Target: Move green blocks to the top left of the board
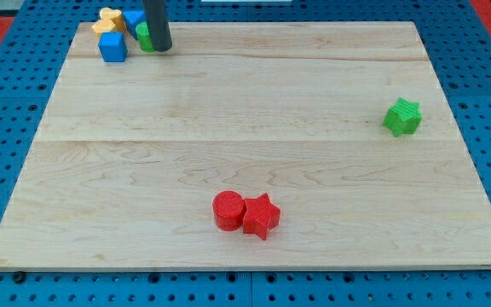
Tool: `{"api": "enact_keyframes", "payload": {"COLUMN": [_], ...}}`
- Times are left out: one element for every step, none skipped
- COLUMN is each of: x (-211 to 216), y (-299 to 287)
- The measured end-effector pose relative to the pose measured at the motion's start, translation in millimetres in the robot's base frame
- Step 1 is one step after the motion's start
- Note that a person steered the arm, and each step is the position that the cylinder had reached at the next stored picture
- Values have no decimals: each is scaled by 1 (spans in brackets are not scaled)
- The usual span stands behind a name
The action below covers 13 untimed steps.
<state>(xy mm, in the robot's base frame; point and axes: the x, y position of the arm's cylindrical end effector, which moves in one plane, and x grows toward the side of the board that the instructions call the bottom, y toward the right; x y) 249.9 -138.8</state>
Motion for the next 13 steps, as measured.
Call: {"api": "enact_keyframes", "payload": {"x": [-4, -8, -10, 19, 58, 96, 154, 176, 168, 145, 108, 73, 52], "y": [-3, 10, 55, 169, 288, 391, 451, 392, 332, 279, 243, 217, 183]}}
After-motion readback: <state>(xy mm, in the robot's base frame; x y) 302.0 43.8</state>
